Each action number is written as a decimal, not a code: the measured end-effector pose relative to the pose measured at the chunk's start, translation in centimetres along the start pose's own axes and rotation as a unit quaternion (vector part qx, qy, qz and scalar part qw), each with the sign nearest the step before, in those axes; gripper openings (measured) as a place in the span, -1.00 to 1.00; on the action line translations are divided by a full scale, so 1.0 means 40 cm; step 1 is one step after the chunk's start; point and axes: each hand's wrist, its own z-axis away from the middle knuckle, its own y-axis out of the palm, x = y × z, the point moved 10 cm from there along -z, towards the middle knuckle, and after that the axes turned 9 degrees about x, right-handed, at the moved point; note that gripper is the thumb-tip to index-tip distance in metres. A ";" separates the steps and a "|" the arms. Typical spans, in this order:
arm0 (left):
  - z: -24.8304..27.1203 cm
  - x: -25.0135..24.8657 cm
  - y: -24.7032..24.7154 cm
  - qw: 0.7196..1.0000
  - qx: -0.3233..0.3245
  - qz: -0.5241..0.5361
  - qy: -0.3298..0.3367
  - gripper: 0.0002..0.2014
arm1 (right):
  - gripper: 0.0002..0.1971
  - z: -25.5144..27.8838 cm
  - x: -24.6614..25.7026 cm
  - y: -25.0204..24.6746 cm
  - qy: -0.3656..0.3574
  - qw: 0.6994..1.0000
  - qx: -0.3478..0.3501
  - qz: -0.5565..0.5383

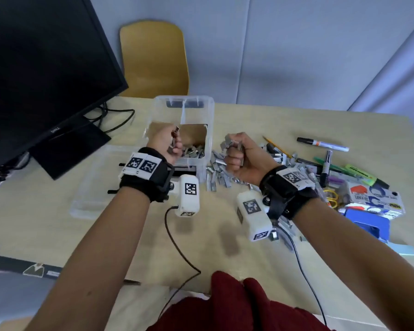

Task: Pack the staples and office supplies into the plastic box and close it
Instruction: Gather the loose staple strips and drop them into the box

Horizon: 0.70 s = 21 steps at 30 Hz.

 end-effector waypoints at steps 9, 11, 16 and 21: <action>-0.072 0.026 0.014 0.978 0.042 -0.131 -0.160 -0.87 | -0.69 -0.076 0.011 0.076 -0.024 0.998 -0.026 -0.060; -0.068 0.029 0.051 0.967 0.075 -0.186 -0.156 -0.83 | -0.67 -0.080 0.016 0.072 -0.027 0.996 -0.052 -0.066; -0.060 -0.017 0.073 0.952 0.113 -0.269 -0.094 -0.80 | -0.77 -0.099 0.031 0.066 -0.040 0.990 -0.106 -0.081; -0.056 -0.207 -0.091 0.927 -0.091 -0.336 0.139 -0.79 | -0.75 -0.161 0.006 0.099 -0.025 0.988 -0.125 -0.089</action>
